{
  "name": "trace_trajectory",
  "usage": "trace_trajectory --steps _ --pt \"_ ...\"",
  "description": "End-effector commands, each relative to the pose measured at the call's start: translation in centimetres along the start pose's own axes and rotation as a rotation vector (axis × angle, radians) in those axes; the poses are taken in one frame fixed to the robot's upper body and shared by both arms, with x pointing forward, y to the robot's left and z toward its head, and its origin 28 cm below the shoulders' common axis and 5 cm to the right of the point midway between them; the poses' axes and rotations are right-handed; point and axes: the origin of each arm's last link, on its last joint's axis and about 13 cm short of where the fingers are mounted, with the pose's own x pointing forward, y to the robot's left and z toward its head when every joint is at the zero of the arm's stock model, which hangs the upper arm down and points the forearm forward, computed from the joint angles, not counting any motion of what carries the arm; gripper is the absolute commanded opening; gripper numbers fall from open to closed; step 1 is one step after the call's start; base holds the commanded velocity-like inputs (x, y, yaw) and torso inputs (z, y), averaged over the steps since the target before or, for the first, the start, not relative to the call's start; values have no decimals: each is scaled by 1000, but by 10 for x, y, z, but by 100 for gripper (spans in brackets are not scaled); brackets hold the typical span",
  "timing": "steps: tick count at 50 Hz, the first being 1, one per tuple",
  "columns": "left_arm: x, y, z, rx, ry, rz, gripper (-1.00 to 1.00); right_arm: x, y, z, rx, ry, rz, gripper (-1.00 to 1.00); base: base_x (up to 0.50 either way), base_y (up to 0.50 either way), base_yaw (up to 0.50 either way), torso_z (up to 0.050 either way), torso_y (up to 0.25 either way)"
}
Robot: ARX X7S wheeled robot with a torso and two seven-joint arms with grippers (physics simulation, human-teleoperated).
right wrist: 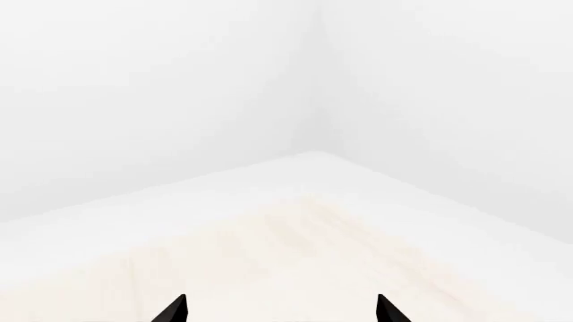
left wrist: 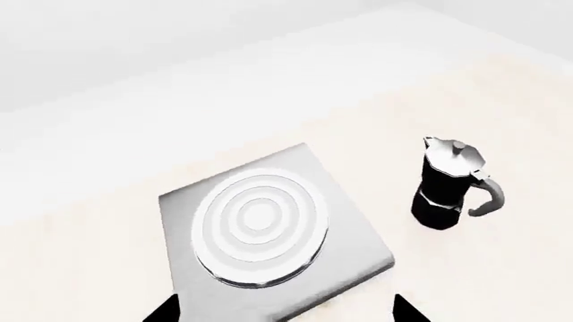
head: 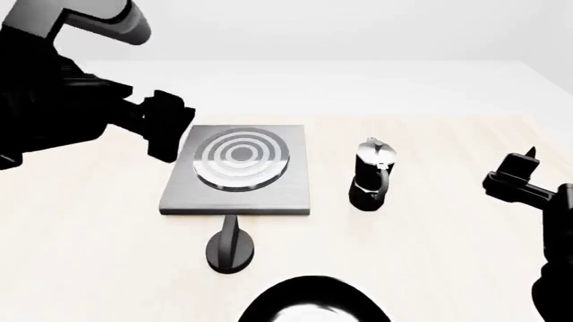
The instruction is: Turn on the stove and put the frying pan on it.
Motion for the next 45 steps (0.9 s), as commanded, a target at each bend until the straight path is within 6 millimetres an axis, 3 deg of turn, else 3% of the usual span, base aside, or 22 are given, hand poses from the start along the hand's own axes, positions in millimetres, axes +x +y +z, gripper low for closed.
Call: trace_trajectory --steps 1,6,13,24,45 --pt "-67 -14 -22 405 173 -166 100 1 2 2 11 5 37 100 0 0 0 0 0" --pt "-69 -35 -44 531 283 -287 100 0 2 3 9 6 41 100 0 0 0 0 0" --pt "-79 -44 -46 559 345 -316 100 0 0 4 8 9 36 100 0 0 0 0 0" --pt "-96 -62 -66 560 469 -415 100 1 -1 1 12 32 -2 100 0 0 0 0 0" --pt "-84 -60 -67 525 464 -413 100 4 -1 -4 -3 54 -32 100 0 0 0 0 0"
